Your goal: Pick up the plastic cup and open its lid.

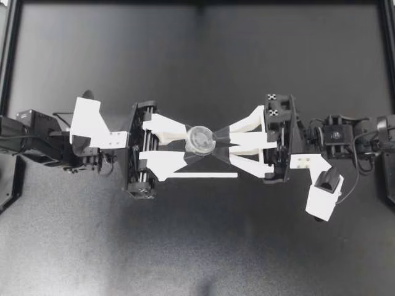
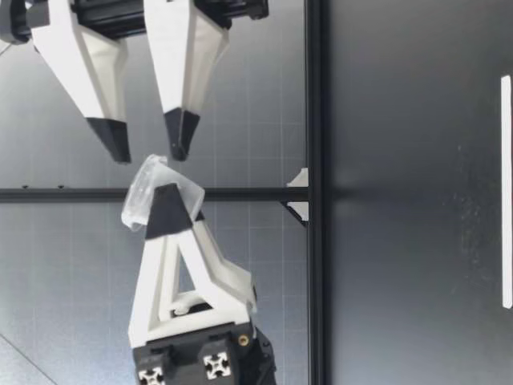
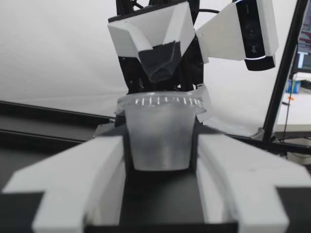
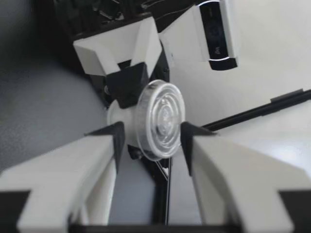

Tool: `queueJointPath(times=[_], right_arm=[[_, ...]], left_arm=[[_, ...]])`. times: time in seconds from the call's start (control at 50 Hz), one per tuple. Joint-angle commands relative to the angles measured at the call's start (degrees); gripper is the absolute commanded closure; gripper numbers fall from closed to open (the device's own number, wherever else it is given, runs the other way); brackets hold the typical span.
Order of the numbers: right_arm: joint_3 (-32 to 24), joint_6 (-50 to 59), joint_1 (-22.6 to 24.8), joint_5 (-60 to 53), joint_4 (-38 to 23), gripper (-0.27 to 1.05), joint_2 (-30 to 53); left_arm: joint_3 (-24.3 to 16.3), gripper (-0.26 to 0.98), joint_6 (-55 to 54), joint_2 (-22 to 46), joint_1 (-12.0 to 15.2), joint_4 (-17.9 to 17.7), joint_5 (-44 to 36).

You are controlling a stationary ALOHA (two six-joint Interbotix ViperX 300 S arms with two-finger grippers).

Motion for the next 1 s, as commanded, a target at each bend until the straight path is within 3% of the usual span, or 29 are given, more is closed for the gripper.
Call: queueJointPath(times=[0.0, 0.38, 0.68, 0.8, 0.98], right_arm=[[-1.2, 0.1, 0.1, -0.9, 1.0, 0.25, -1.1], [-0.2, -2.7, -0.7, -9.4, 2.5, 0.25, -6.9], [3.3, -2.5, -0.7, -10.9, 7.6, 0.25, -8.9], [3.9, 1.7, -0.2, -10.5, 8.3, 0.25, -8.3], [3.3, 16.6, 2.0, -6.2, 8.1, 0.25, -5.7]], left_arm=[[-0.5, 0.47, -0.1, -2.0, -0.3, 0.1, -0.5], [-0.4, 0.47, -0.1, -1.0, -0.8, 0.1, -0.3], [-0.1, 0.47, 0.3, -1.4, -0.9, 0.4, -0.2], [0.0, 0.47, 0.8, -1.8, -0.9, 0.4, -0.2], [1.6, 0.47, 3.2, -3.8, -0.8, 0.4, -0.1]])
